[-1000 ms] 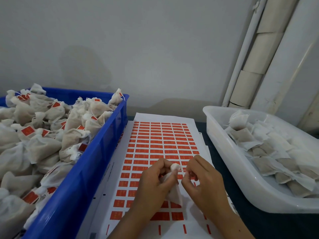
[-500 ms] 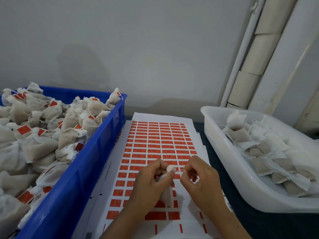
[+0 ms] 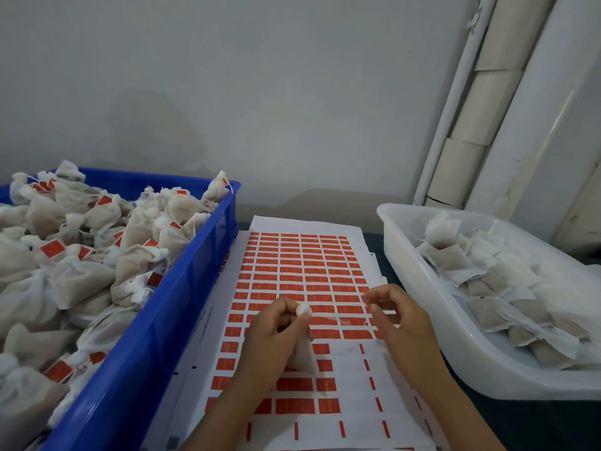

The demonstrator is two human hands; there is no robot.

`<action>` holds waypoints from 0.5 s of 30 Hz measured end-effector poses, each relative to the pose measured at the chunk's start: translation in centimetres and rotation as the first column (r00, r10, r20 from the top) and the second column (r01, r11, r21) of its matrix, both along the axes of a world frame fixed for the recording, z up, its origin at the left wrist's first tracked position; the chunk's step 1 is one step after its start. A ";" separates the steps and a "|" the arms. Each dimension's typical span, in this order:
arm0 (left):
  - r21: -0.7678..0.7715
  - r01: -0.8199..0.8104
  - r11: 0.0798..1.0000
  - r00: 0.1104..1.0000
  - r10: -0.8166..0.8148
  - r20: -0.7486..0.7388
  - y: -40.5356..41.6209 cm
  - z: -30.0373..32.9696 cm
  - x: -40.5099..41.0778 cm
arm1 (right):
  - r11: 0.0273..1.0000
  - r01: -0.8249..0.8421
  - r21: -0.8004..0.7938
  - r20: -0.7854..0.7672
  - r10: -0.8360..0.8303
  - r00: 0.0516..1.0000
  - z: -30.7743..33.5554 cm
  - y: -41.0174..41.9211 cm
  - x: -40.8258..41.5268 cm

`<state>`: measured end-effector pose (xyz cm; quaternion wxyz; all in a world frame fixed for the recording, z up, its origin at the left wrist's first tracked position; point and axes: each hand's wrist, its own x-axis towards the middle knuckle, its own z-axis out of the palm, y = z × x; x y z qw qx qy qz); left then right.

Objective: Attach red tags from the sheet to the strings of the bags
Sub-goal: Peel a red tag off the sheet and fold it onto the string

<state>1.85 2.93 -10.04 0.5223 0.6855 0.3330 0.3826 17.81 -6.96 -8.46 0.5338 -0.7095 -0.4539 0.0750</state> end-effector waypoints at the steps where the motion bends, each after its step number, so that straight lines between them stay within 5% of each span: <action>1: -0.007 -0.013 1.000 1.000 0.013 -0.011 0.0 -0.1 0.0 | 0.999 0.033 -0.012 -0.025 -0.033 0.999 -0.1 -0.1 0.3; 9: -0.047 -0.072 0.996 0.996 0.069 -0.048 0.3 -0.1 0.2 | 0.989 0.129 -0.076 -0.077 -0.135 0.988 -0.6 -0.1 1.8; 15: -0.057 -0.109 0.992 0.991 0.104 -0.089 0.6 0.6 -0.2 | 0.973 -0.012 -0.231 -0.038 0.004 0.999 -0.1 -0.2 1.0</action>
